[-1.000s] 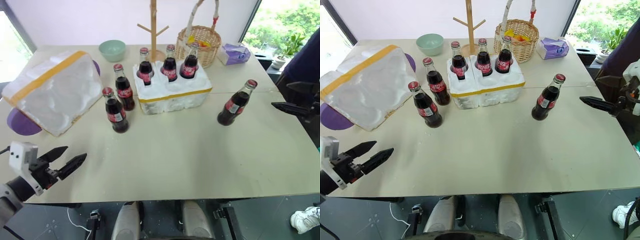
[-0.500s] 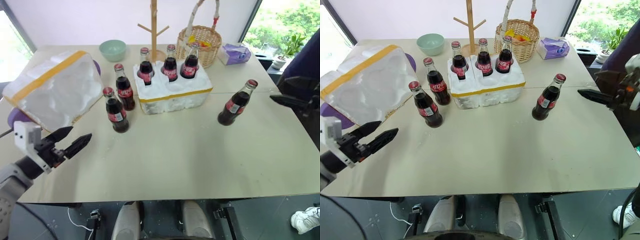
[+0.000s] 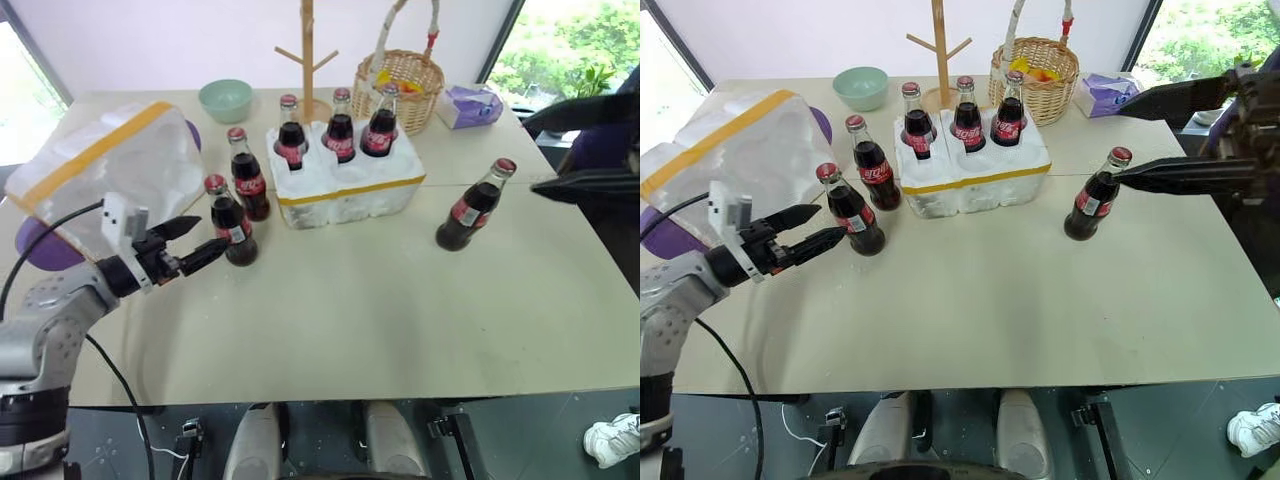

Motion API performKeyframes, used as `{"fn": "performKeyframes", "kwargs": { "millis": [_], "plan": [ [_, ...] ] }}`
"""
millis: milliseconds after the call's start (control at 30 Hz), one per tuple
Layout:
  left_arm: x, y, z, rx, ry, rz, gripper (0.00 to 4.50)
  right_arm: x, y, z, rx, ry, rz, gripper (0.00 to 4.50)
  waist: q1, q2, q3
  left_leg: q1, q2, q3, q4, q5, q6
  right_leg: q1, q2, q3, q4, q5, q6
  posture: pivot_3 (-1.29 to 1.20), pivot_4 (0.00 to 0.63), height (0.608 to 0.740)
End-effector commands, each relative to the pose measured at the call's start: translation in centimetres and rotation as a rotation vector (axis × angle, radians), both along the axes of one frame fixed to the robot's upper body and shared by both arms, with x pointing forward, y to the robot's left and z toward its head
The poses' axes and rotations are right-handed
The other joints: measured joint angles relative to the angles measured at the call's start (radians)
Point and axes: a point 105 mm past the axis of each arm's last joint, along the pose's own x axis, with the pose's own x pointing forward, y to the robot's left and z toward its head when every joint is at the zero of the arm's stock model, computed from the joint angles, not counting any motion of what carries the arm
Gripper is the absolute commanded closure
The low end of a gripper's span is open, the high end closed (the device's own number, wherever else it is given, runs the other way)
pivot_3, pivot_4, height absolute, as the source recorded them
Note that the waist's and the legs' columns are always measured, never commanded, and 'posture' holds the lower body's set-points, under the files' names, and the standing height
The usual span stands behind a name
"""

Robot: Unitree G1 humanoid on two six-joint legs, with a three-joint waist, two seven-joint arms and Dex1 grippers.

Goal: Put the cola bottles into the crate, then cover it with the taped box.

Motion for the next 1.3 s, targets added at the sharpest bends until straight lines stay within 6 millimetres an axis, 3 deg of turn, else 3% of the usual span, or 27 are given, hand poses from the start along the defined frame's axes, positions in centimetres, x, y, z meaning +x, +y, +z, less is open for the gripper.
{"fn": "performKeyframes", "kwargs": {
  "millis": [33,233,367,400,467,533,700,800,867,967,1100,1300],
  "plan": [
    [0.9,-0.3,0.4,0.042,-0.047,-0.026,0.03,-1.4,1.2,1.2,0.012,-0.055,0.049,0.0,0.001,0.0,0.0,0.0,0.0,0.0,0.0,0.0,0.0,0.0,0.0,0.0,0.0,0.0,0.0,0.0,0.15,0.74],
    [3.7,-2.3,0.0,0.04,-0.083,-0.073,0.03,-1.6,2.5,0.0,0.026,-0.028,0.076,0.0,0.002,-0.001,0.0,-0.001,0.0,0.0,0.001,0.0,0.0,0.0,0.0,0.0,0.0,0.0,0.0,0.0,0.15,0.74],
    [4.5,-3.3,-0.4,0.041,-0.096,-0.09,0.03,-1.5,2.9,-0.3,0.046,-0.019,0.074,0.0,0.0,-0.001,0.0,-0.001,0.0,0.0,0.001,0.0,0.0,0.0,0.0,0.0,0.0,0.001,0.001,0.0,0.15,0.74],
    [4.4,-3.3,-0.3,0.033,-0.101,-0.093,0.27,-1.5,3.0,-0.3,0.055,-0.013,0.073,0.0,-0.001,-0.001,0.0,-0.001,0.0,0.0,0.001,0.0,0.0,0.0,0.0,0.0,0.001,0.001,0.001,0.0,0.15,0.74],
    [3.6,-3.1,-0.3,0.035,-0.084,-0.125,0.86,-1.6,3.2,-0.2,0.068,-0.001,0.076,0.0,-0.002,-0.001,0.0,-0.001,0.0,0.0,0.001,0.0,0.0,0.0,0.0,0.0,0.001,0.001,0.001,0.0,0.15,0.74],
    [2.5,-2.8,-0.4,0.055,-0.04,-0.171,1.76,-1.5,3.2,0.0,0.072,-0.028,0.066,0.0,-0.003,-0.001,0.0,-0.001,0.0,0.0,0.001,0.0,0.0,-0.001,0.001,0.0,0.002,0.0,0.001,0.0,0.15,0.74],
    [0.2,-3.1,0.4,0.069,0.024,-0.284,1.82,-1.1,3.3,0.3,0.089,-0.055,0.041,0.0,-0.002,-0.001,0.0,-0.001,0.0,0.0,0.0,0.0,0.0,-0.001,0.0,0.0,0.002,0.0,0.001,0.0,0.15,0.74],
    [-1.7,-5.6,3.3,-0.01,0.036,-0.452,1.82,-0.9,3.3,0.2,0.104,-0.063,0.026,0.0,0.002,-0.002,0.0,-0.001,0.0,0.0,0.0,0.0,0.0,-0.001,0.0,0.0,0.002,0.0,0.001,0.0,0.15,0.74],
    [-1.7,-7.4,5.5,-0.07,-0.002,-0.51,1.82,-0.7,3.2,0.2,0.111,-0.07,0.009,0.0,0.012,-0.002,0.001,-0.002,0.0,-0.001,0.001,0.0,0.0,-0.001,0.0,0.0,0.002,0.0,0.001,0.0,0.15,0.74],
    [0.0,-9.6,8.1,-0.156,-0.08,-0.506,1.82,-0.6,3.2,0.1,0.125,-0.077,-0.012,0.0,0.028,-0.003,0.001,-0.004,0.0,-0.002,0.005,0.0,0.0,0.0,0.001,0.0,0.002,0.0,0.001,0.0,0.15,0.74],
    [3.7,-13.2,12.3,-0.284,-0.215,-0.42,1.82,-0.4,3.0,-0.2,0.143,-0.087,-0.055,0.0,0.026,-0.004,0.001,-0.005,-0.002,-0.003,0.009,0.0,0.001,0.002,0.0,0.0,0.001,0.002,0.003,0.0,0.15,0.74],
    [8.7,-16.5,14.4,-0.283,-0.315,-0.245,1.82,-0.1,2.7,-0.6,0.162,-0.106,-0.114,0.0,0.019,-0.004,0.002,-0.007,-0.001,-0.006,0.012,0.0,0.002,0.001,0.004,0.0,0.002,0.003,0.006,0.0,0.15,0.74]
  ]
}}
